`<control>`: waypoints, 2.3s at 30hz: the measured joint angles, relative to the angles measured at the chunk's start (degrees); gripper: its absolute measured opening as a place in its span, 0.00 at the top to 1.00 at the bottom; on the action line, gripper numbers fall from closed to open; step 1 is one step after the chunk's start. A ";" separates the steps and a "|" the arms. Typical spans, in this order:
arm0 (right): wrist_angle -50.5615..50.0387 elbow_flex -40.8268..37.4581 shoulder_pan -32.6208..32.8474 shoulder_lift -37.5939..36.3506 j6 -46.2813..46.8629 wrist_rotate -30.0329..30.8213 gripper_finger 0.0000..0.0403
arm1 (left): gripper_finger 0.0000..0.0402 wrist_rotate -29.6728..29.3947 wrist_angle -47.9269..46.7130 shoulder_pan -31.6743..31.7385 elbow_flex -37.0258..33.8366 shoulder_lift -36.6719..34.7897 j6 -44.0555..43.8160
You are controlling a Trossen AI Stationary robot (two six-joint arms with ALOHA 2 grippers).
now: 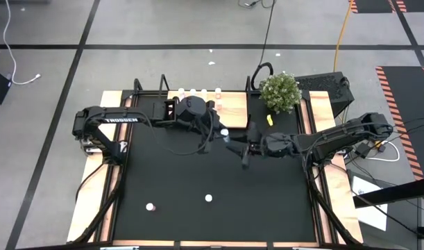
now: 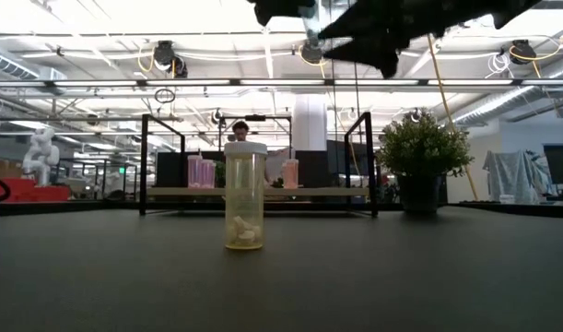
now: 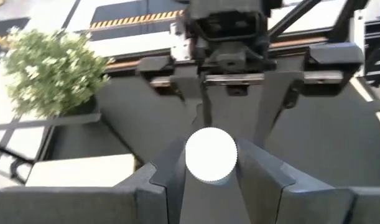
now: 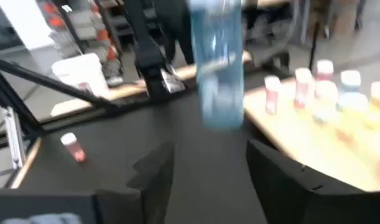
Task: Pick and place medicine bottles onto shelf by color
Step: Put the blue medicine bottle on the shelf aligned with the other blue medicine bottle
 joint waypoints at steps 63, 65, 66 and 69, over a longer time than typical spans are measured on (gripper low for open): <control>-15.85 -0.02 1.29 0.04 13.74 1.33 0.46 | 0.70 -6.21 13.90 24.75 -33.75 -3.96 14.72; -15.85 -0.02 1.29 0.04 13.69 1.37 0.46 | 0.70 -6.16 13.91 24.75 -33.75 -3.96 13.53; -15.87 -0.02 1.29 0.04 13.69 1.44 0.46 | 0.70 -6.06 13.90 24.76 -33.75 -3.96 13.18; -15.85 -0.02 1.29 0.04 13.68 1.50 0.46 | 0.70 -5.99 13.93 24.74 -33.75 -3.96 12.70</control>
